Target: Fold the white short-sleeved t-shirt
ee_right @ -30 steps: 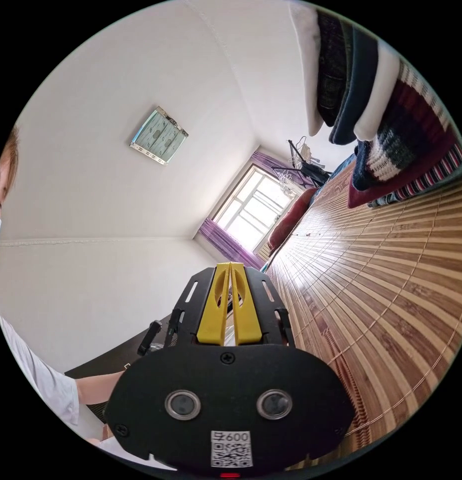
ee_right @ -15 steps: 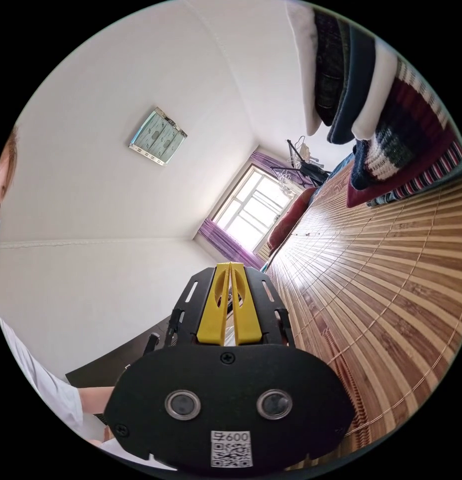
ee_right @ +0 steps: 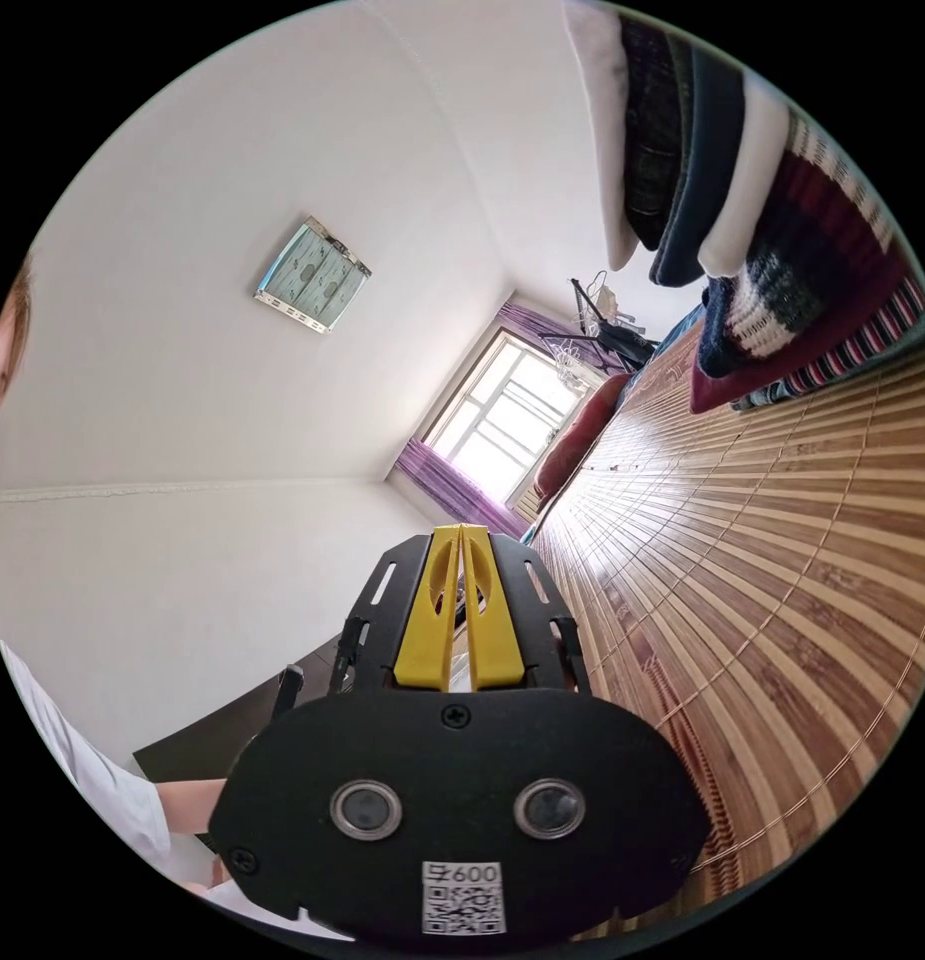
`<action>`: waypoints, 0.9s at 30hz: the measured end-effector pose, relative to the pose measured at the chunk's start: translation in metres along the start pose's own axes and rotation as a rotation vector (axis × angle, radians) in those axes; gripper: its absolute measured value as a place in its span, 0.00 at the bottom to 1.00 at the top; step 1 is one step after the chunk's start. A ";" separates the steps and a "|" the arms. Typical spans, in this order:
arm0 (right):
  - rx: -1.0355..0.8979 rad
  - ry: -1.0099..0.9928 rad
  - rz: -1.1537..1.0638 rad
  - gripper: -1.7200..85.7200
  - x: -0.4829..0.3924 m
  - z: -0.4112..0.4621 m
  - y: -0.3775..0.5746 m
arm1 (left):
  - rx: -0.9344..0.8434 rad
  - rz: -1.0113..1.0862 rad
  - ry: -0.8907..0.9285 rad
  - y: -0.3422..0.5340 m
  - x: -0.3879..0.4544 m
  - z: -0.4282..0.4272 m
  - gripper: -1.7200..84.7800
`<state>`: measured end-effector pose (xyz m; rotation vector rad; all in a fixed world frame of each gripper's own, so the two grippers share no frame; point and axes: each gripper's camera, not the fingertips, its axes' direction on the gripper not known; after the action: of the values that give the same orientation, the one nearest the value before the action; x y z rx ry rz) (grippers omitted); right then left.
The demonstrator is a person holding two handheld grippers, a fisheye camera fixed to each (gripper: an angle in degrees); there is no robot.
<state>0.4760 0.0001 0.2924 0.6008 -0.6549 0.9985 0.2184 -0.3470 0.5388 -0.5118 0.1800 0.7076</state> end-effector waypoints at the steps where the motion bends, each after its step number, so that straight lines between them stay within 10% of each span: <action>1: 0.000 0.000 0.000 0.01 0.000 0.000 0.000 | -0.006 0.001 0.003 0.001 -0.001 0.000 0.04; 17: -0.004 0.000 -0.001 0.01 -0.004 0.000 0.000 | 0.188 -0.115 -0.159 -0.017 -0.006 -0.019 0.04; 27: -0.008 -0.003 0.004 0.01 -0.006 0.000 -0.001 | -0.017 0.087 -0.066 -0.177 0.049 0.062 0.03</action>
<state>0.4743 -0.0036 0.2877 0.5939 -0.6625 0.9982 0.3712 -0.4016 0.6453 -0.4986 0.1354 0.8107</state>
